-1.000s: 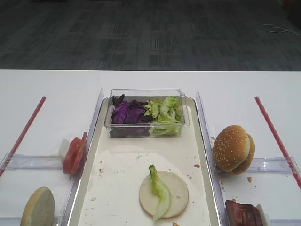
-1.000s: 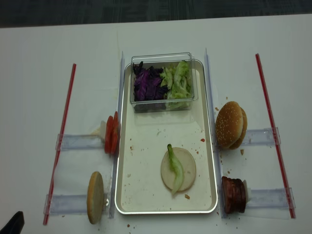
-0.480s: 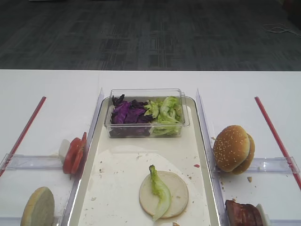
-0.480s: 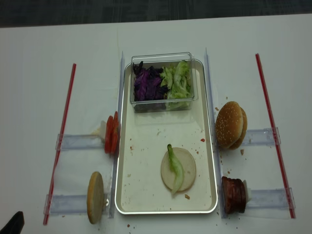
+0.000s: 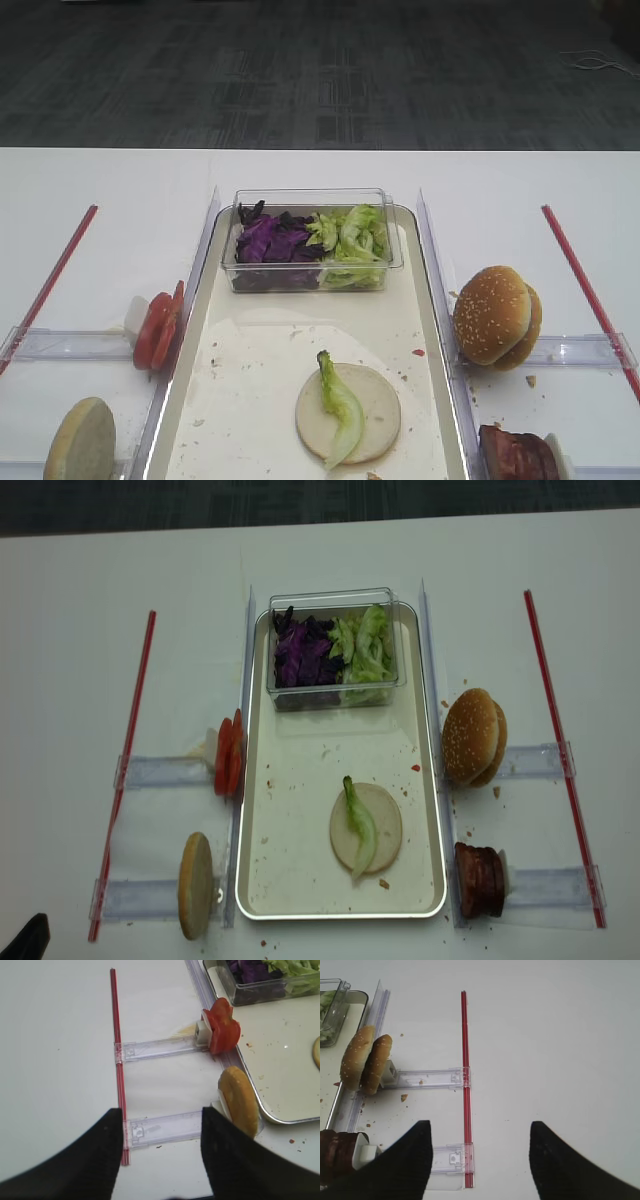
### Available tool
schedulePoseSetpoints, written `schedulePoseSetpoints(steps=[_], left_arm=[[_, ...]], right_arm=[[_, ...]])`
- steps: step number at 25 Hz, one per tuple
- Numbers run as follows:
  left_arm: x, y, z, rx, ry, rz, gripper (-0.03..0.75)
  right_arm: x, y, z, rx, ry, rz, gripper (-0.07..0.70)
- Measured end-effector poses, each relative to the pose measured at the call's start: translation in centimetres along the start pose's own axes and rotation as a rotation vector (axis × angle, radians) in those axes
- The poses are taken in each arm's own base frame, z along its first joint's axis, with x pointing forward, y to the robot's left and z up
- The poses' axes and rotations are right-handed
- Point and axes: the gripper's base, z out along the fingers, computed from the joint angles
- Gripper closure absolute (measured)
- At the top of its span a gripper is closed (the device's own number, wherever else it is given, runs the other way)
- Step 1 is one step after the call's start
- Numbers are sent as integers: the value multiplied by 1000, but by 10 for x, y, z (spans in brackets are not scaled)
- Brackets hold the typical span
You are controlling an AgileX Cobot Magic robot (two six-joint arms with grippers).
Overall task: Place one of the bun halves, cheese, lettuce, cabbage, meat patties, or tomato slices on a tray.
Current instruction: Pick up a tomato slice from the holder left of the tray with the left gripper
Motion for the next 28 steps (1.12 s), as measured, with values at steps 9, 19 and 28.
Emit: schedulePoseSetpoints(steps=[9,19,28], left_arm=[[0,0,0,0,0,0,354],[-16,0,24,-6,201,0,354],[-53,-1,46,-16,395,-23,354]], right_arm=[[0,0,0,0,0,0,165],[0,0,0,0,2,0,165],[0,0,0,0,2,-7,165]])
